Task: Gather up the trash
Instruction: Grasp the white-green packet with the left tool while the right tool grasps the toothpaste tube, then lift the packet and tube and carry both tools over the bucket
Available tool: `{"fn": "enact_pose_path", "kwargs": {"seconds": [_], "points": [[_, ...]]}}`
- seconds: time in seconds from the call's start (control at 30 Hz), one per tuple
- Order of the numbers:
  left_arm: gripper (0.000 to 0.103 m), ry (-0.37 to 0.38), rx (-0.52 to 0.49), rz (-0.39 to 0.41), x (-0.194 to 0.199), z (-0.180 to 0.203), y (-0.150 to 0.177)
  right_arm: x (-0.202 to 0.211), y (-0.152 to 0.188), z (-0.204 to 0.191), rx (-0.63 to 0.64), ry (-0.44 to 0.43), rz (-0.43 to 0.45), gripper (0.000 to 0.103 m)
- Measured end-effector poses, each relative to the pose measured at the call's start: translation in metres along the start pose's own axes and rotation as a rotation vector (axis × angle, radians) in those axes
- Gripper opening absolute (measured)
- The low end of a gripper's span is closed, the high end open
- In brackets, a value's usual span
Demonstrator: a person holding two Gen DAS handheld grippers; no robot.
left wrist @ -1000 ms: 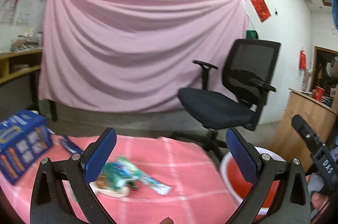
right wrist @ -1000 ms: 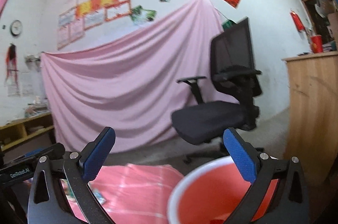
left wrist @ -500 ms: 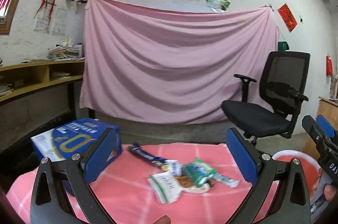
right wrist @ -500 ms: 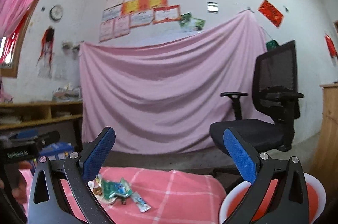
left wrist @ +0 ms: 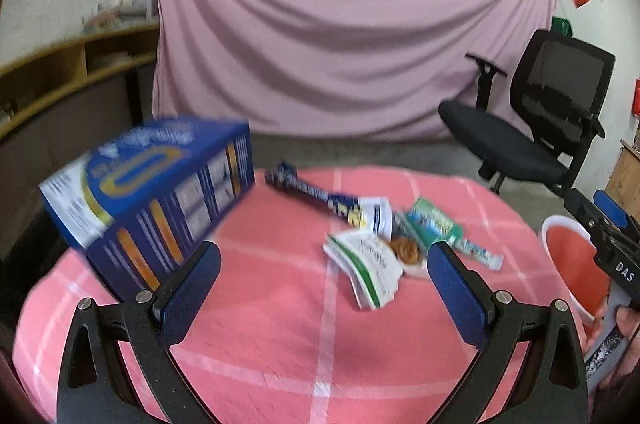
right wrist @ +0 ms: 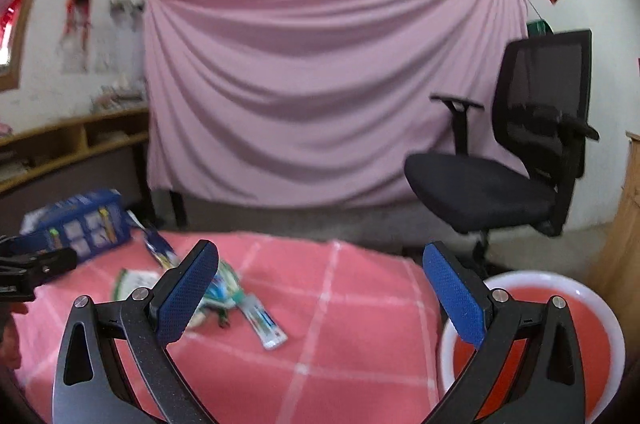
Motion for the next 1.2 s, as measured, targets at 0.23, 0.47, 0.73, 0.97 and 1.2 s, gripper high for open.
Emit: {"fn": "enact_pose_path", "kwargs": {"seconds": [0.23,0.47,0.73,0.97,1.2], "points": [[0.1,0.047,-0.008,-0.115,-0.025,0.006,0.002,-0.023,0.006,0.007,-0.024,-0.018,-0.136,0.103],[0.076,0.118,0.004,-0.23,-0.054,0.014,-0.003,-0.05,0.011,-0.007,0.039,-0.102,-0.286,0.093],[0.043,0.195,0.072,-0.263,-0.056,0.004,-0.006,-0.087,0.023,-0.029,0.133,-0.212,-0.477,0.064],[0.024,0.261,0.099,-0.28,-0.057,-0.003,-0.011,-0.106,0.03,-0.033,0.159,-0.25,-0.579,0.061],[0.011,0.288,0.09,-0.275,-0.055,0.001,-0.013,-0.1,0.032,-0.038,0.209,-0.267,-0.581,0.034]]}}
Point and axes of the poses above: each gripper's, at about its wrist camera, not at the fingertips, and x roughly against the way its jaws point, z to its right, y to its underside, the point moved 2 cm from there along -x, roughly the way its jaws point, and after that the axes turned 9 degrees about -z, right-handed, at the moved point
